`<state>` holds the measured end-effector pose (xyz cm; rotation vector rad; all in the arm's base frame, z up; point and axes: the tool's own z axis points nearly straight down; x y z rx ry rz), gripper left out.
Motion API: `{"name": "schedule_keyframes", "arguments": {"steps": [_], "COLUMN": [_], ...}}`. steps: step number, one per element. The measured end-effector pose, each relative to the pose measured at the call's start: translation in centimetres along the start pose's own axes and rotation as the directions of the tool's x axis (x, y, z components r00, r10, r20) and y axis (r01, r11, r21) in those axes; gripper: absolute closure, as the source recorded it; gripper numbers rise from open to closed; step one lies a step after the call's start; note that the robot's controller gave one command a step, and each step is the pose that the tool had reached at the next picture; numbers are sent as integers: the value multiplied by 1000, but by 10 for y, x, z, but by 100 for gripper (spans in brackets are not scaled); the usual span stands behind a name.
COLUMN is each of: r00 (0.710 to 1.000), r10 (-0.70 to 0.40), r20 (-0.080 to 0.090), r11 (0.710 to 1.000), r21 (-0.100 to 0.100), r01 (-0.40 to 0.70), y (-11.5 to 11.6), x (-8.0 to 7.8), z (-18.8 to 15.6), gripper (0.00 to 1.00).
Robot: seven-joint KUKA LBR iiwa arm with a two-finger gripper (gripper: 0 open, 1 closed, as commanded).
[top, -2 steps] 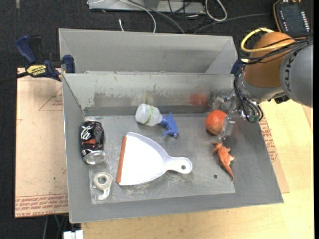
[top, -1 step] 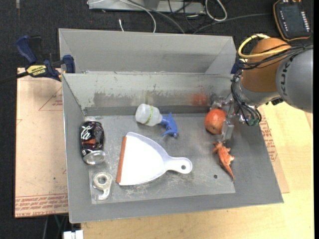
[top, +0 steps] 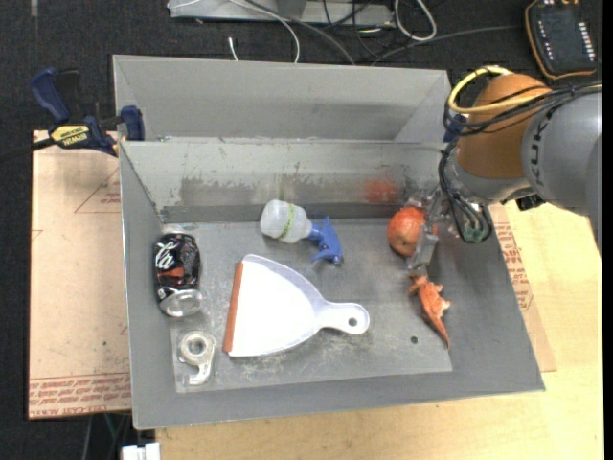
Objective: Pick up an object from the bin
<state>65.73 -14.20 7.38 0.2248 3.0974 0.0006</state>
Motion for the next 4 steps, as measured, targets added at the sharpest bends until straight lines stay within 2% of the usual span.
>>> {"name": "schedule_keyframes", "arguments": {"steps": [2, 3, 4], "r00": [1000, 1000, 1000], "r10": [0, -1, -1], "r20": [1, -5, -2], "r11": [1000, 1000, 1000], "r21": [-1, -2, -2], "r01": [0, 1, 1], "y": [1, 1, 1], "x": [0, 0, -1], "z": [-6, -51, -79], "gripper": [100, 100, 100]}}
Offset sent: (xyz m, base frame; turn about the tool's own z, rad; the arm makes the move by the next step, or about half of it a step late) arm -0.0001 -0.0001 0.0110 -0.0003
